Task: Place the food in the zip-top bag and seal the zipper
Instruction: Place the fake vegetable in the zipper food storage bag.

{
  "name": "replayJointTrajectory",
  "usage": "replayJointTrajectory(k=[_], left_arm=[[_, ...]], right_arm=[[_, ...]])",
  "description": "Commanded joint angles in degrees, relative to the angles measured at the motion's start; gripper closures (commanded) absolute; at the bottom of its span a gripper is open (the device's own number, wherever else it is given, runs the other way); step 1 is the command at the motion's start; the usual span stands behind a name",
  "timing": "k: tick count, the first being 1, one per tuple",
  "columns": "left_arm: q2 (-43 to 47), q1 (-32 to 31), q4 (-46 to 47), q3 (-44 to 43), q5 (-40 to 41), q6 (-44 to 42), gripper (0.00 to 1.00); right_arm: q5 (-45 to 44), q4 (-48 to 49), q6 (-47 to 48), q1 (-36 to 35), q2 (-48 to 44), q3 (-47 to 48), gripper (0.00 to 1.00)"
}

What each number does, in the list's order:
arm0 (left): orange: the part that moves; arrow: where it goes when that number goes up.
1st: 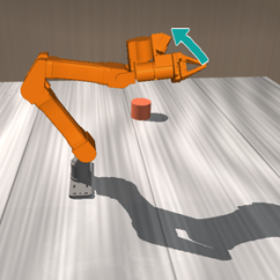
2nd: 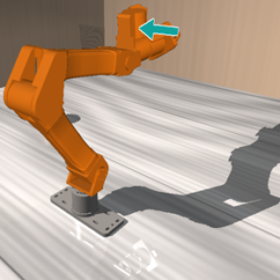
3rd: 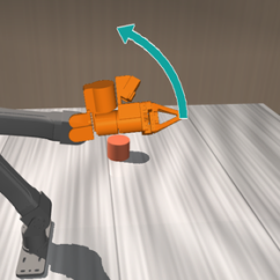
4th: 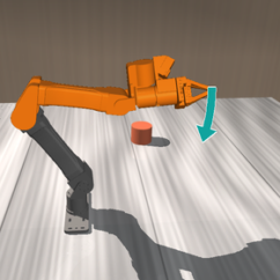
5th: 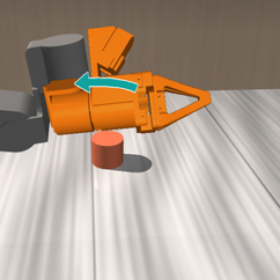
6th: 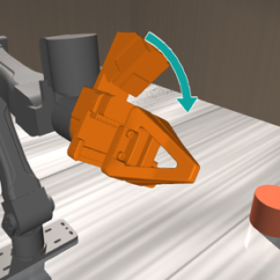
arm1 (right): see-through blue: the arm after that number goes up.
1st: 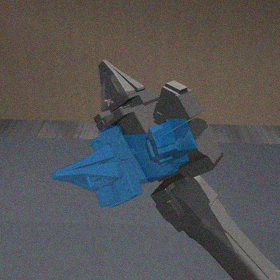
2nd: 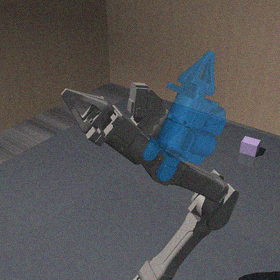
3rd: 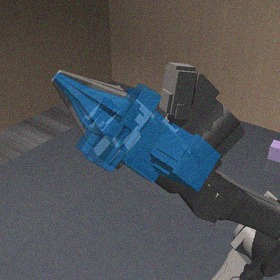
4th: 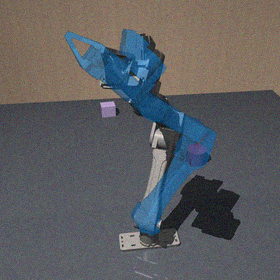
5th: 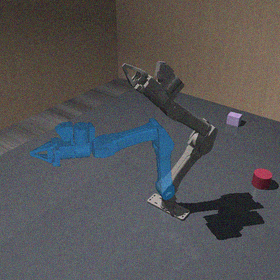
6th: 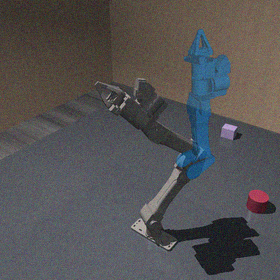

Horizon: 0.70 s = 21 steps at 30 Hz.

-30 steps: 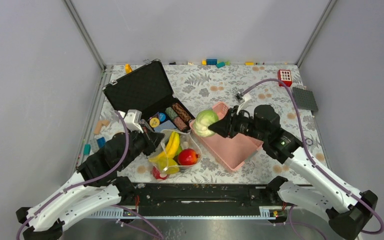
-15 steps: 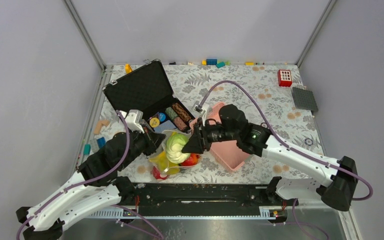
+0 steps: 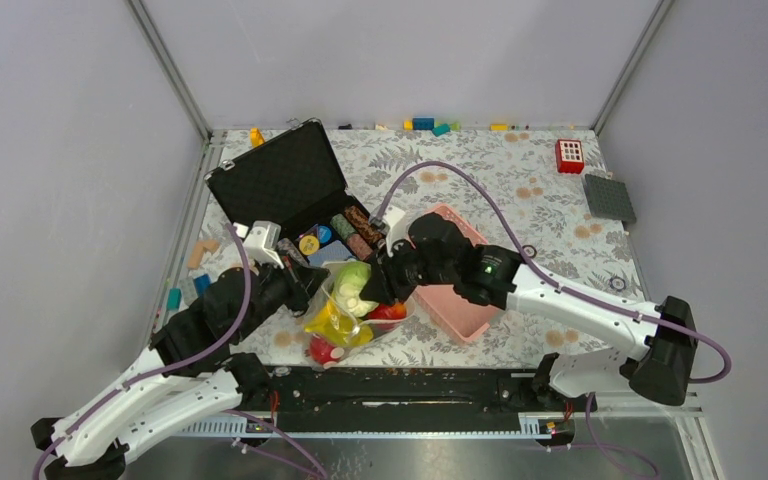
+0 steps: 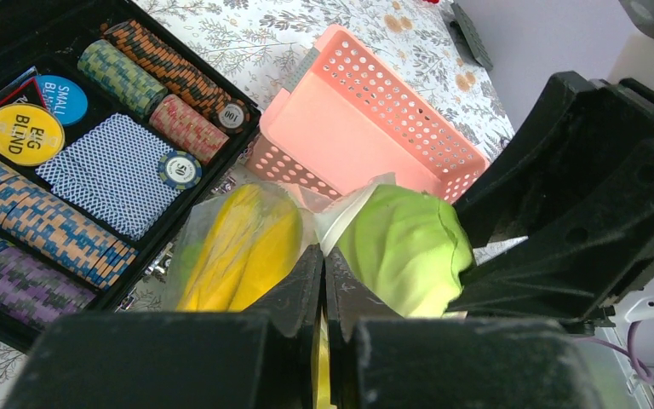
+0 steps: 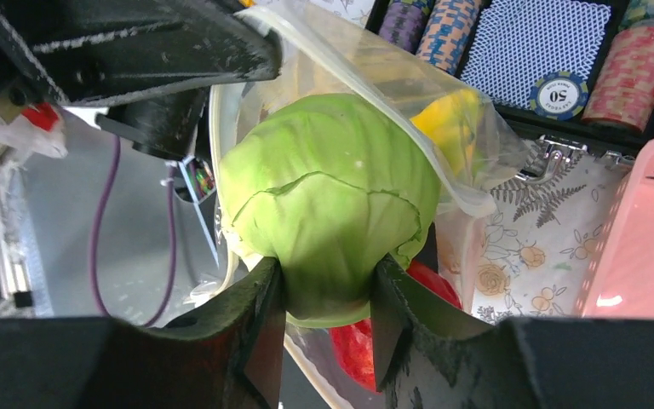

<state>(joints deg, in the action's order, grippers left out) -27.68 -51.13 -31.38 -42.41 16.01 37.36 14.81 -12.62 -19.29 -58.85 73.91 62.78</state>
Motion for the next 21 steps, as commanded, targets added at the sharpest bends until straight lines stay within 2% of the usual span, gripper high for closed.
replayJointTrajectory(k=[1, 4, 7, 9, 12, 15, 21], left_arm=[[0.04, -0.04, 2.62, -2.98, -0.56, -0.42, 1.00], [-0.58, -0.08, 3.10, -3.03, -1.02, -0.15, 1.00], [-0.86, -0.09, 3.84, -2.87, -1.93, -0.11, 1.00], [-1.03, -0.06, 4.04, -2.89, -2.25, -0.08, 1.00], [-1.17, -0.02, 4.21, -2.94, -2.82, -0.02, 1.00], [-0.98, -0.08, 4.70, -2.50, -3.10, 0.07, 1.00], [-1.43, -0.07, 5.54, -2.31, -3.27, -0.09, 1.00]], right_arm=[[-5.28, -5.15, 8.32, -4.23, 1.65, 4.85, 0.98], [-9.15, -8.20, 11.39, -7.51, 3.23, 6.64, 0.95], [-16.86, -10.73, 12.17, -9.59, 5.35, 8.71, 0.90], [-21.72, -11.69, 11.89, -10.31, 6.88, 10.35, 0.81], [-26.11, -12.00, 10.32, -10.92, 8.98, 12.91, 0.76], [-26.74, -11.11, 8.24, -11.06, 11.04, 15.44, 0.59], [-23.07, -10.35, 7.75, -11.11, 11.01, 16.29, 0.37]])
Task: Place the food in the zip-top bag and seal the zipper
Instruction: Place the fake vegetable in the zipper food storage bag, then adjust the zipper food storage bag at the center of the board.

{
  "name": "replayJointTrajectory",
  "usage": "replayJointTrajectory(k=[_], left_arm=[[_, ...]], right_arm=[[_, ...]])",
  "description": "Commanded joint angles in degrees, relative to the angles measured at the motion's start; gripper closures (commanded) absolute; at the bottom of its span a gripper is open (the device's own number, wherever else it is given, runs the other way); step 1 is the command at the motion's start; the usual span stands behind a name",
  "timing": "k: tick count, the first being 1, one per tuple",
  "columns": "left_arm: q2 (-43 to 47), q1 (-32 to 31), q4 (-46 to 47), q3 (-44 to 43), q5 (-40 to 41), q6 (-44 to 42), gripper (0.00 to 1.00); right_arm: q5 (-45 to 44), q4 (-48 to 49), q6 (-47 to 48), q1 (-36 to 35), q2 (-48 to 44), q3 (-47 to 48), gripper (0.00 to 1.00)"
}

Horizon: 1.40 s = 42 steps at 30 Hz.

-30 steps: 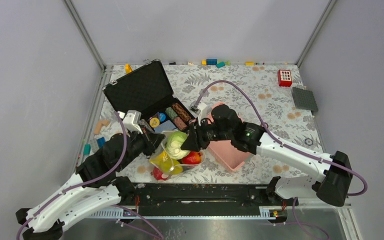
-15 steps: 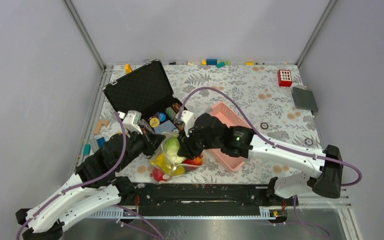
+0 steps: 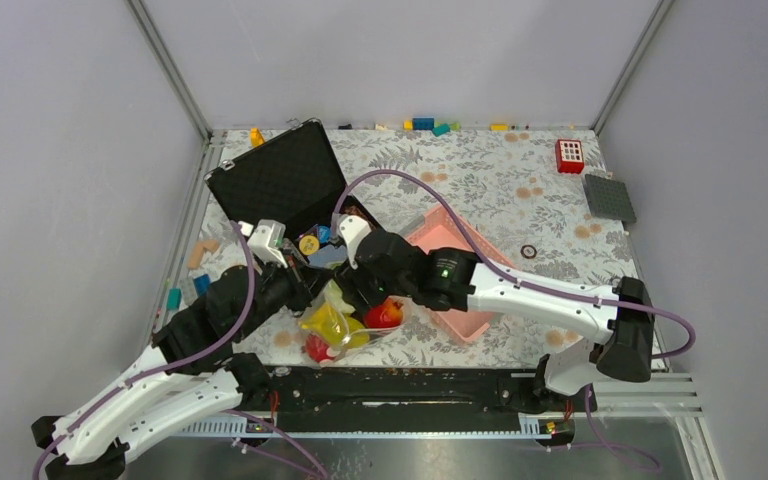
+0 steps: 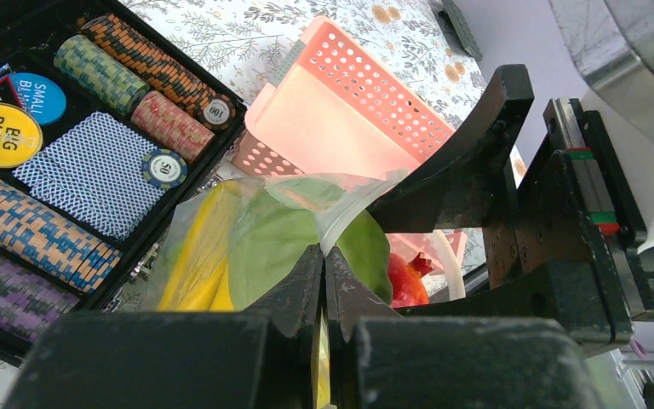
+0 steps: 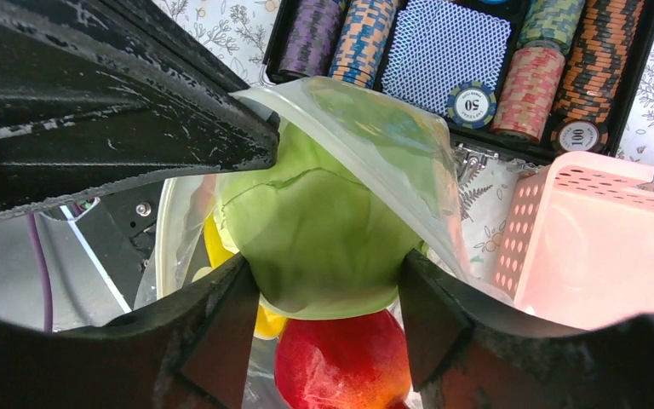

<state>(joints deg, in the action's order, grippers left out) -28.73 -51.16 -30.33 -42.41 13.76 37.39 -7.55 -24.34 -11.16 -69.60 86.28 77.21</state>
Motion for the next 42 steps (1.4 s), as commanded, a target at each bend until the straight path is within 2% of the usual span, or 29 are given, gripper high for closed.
replayJointTrajectory(k=[1, 2, 4, 7, 8, 13, 16, 18, 24, 28, 30, 31, 32, 34, 37, 42], left_arm=[[-0.36, -0.04, 4.49, -2.28, -0.95, -0.16, 1.00], [-0.32, -0.08, 4.55, -2.17, -0.79, -0.06, 1.00], [-0.16, -0.07, 4.85, -1.71, -0.61, -0.05, 1.00], [0.20, -0.08, 5.26, -1.19, -0.47, 0.20, 1.00], [0.29, -0.07, 5.28, -1.18, -0.41, 0.16, 1.00], [0.84, -0.01, 4.86, -1.09, -0.31, 0.03, 1.00], [1.18, -0.01, 4.85, -0.97, -0.26, 0.15, 1.00], [1.37, -0.05, 4.84, -0.75, -0.29, 0.17, 1.00], [1.42, -0.08, 4.84, -0.31, -0.19, 0.17, 1.00], [1.05, -0.01, 4.82, -0.21, -0.54, 0.29, 1.00], [0.96, -0.02, 4.77, -0.16, -0.57, 0.17, 1.00], [0.88, -0.04, 4.77, -0.13, -0.64, 0.20, 1.00], [0.73, 0.00, 4.75, -0.13, -0.79, 0.08, 1.00], [0.54, -0.03, 4.91, -0.28, -1.97, -0.83, 1.00], [-1.37, -0.05, 7.17, -0.72, -9.53, -3.75, 1.00], [-7.25, -0.01, 14.58, -1.63, -25.19, -7.47, 1.00]], right_arm=[[-0.26, 2.08, 0.15, -0.36, -2.40, 0.78, 0.34], [0.29, 3.19, 0.59, -0.40, -3.70, -0.42, 0.30], [1.00, 4.93, 0.98, -0.36, -7.19, -2.87, 0.14], [1.74, 7.67, 1.55, -0.31, -11.74, -6.45, 0.01], [1.75, 8.66, 1.62, -0.28, -13.36, -7.53, 0.00], [0.03, 9.88, 1.02, -0.28, -19.84, -11.46, 0.01], [-4.37, 9.56, 0.96, -0.10, -21.78, -14.06, 0.07], [-6.25, 7.49, -0.07, 0.53, -21.78, -14.53, 0.10], [-4.41, 5.99, -3.90, 1.67, -18.19, -16.00, 0.17], [-3.54, 5.92, -5.79, 2.79, -13.29, -15.41, 0.29], [-2.27, 5.52, -6.47, 3.46, -11.40, -14.69, 0.48], [-1.87, 4.75, -6.96, 3.83, -10.69, -14.01, 0.62], [-2.07, 3.37, -7.39, 4.10, -10.38, -13.13, 0.84], [-3.50, 0.43, -7.75, 4.30, -10.95, -11.17, 1.00], [-4.74, -2.68, -8.29, 4.45, -13.78, -10.58, 1.00], [-7.73, -17.07, -12.97, 5.14, -15.64, -4.24, 1.00]])
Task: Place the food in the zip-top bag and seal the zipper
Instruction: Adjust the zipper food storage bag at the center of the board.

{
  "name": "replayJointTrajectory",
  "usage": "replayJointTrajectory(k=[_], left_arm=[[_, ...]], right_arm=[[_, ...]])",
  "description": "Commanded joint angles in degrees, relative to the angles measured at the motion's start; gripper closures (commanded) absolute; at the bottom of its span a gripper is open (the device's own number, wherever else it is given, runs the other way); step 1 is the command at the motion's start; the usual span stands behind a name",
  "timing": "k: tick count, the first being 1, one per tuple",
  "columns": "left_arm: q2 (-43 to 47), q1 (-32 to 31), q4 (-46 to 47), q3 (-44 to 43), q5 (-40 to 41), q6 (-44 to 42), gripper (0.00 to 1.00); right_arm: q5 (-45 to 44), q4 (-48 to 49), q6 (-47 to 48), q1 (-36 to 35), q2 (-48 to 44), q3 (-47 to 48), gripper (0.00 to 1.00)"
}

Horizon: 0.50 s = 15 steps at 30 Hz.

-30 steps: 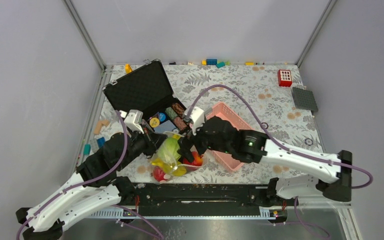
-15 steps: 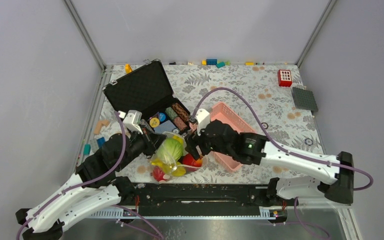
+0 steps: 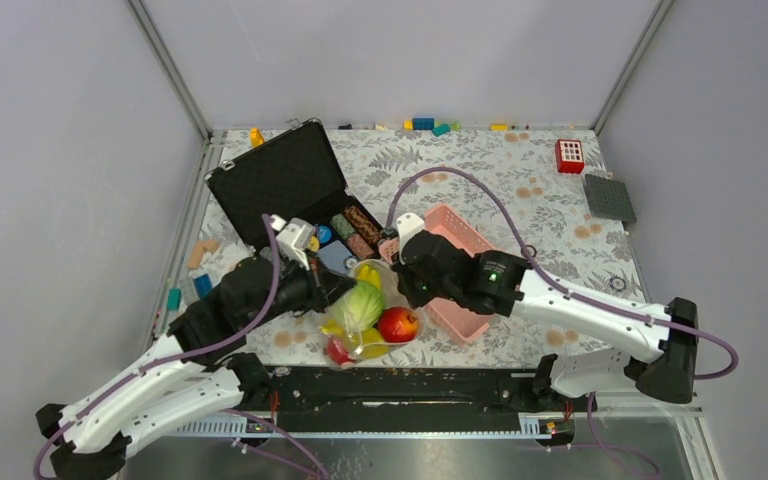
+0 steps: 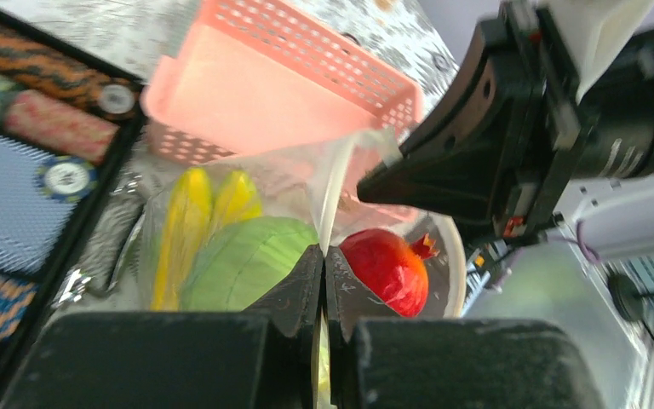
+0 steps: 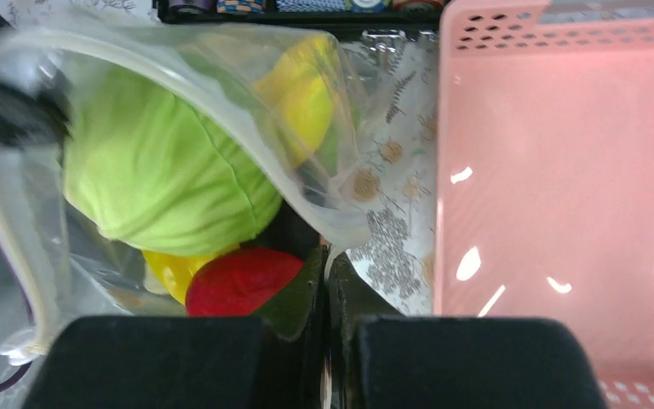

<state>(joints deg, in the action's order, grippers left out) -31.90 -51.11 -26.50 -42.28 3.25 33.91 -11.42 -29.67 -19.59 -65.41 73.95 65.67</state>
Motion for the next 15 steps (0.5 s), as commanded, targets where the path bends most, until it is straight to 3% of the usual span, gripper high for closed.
replayJointTrajectory(k=[1, 6, 10, 11, 14, 15], left_arm=[[-5.22, -0.11, 12.28, -1.94, -16.42, -4.51, 1.00], [-10.82, -0.17, 18.85, -2.29, -19.20, -5.63, 1.00], [-15.38, -0.20, 22.23, -2.83, -19.86, -4.28, 1.00], [-16.29, -0.17, 22.10, -3.10, -19.78, -3.95, 0.96], [-16.77, -0.11, 21.01, -3.64, -20.58, -3.51, 0.72], [-16.14, -0.10, 20.59, -3.42, -20.78, -3.50, 0.59]], right_arm=[[-4.93, -14.55, -6.00, 1.10, -3.56, 8.63, 1.00], [-11.14, -25.33, -12.96, 3.26, -3.94, 12.42, 1.00], [-15.94, -26.17, -17.88, 5.34, -3.78, 11.23, 1.00], [-17.20, -26.08, -19.21, 6.01, -3.54, 11.02, 1.00], [-20.30, -25.30, -21.88, 8.56, -1.87, 11.25, 1.00], [-20.78, -25.20, -22.02, 9.69, -1.10, 11.71, 1.00]])
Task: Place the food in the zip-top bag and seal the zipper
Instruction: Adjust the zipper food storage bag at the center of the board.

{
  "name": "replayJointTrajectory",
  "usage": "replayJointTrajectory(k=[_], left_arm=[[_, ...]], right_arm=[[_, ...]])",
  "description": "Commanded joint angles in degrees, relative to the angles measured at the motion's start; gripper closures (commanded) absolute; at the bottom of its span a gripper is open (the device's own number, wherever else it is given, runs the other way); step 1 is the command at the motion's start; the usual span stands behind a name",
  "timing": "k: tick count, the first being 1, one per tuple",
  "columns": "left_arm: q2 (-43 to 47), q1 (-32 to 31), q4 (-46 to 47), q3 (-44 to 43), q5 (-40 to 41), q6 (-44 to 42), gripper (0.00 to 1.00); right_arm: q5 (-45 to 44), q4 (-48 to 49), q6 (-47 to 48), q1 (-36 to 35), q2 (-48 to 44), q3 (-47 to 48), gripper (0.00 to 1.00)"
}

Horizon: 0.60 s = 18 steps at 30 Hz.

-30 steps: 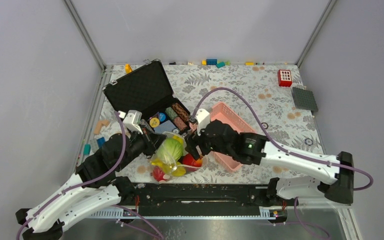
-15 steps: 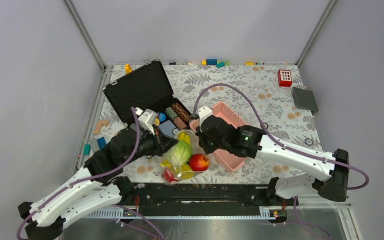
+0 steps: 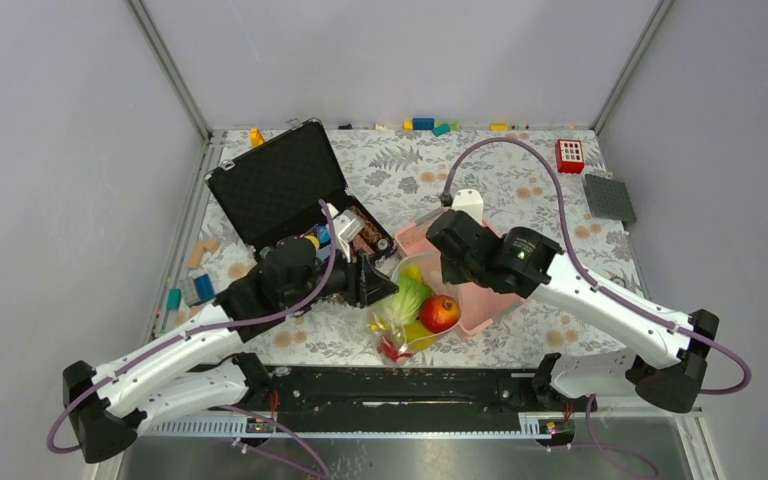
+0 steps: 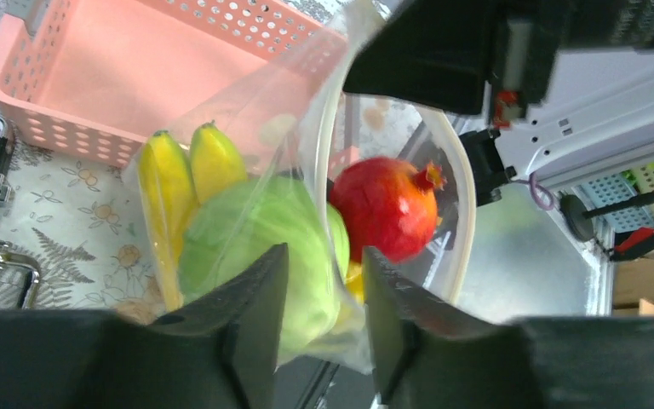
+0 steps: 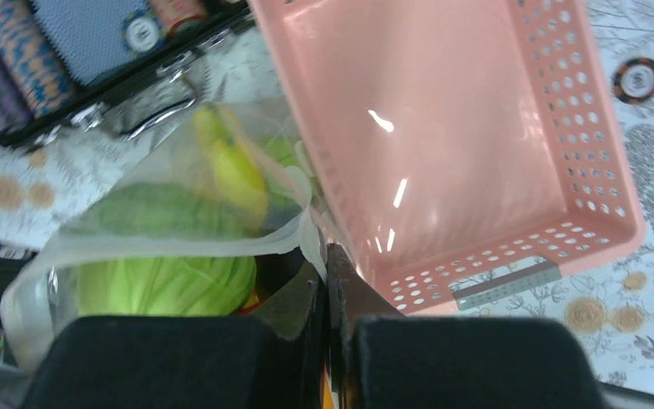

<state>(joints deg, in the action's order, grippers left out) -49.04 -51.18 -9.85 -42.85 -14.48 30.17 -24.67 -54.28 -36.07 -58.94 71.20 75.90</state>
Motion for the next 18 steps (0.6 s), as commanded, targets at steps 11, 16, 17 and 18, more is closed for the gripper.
replayJointTrajectory(k=[11, 16, 17, 18], left_arm=[[17.66, -1.02, 7.37, 10.24, -6.45, 0.70, 0.01], [14.13, -6.27, 9.58, 11.76, 4.19, -1.38, 0.01], [12.75, -8.12, 10.73, 11.32, 7.09, -2.57, 0.01], [11.05, -10.10, 11.40, 10.83, 10.44, -4.57, 0.01]], right_arm=[[-4.41, -7.40, -3.84, 15.59, 13.58, 11.95, 1.00], [2.13, -8.01, -1.79, 18.75, 16.61, 11.91, 1.00], [3.27, -7.76, -1.63, 19.38, 16.60, 11.30, 1.00], [4.26, -7.40, -1.37, 19.91, 16.57, 10.76, 1.00]])
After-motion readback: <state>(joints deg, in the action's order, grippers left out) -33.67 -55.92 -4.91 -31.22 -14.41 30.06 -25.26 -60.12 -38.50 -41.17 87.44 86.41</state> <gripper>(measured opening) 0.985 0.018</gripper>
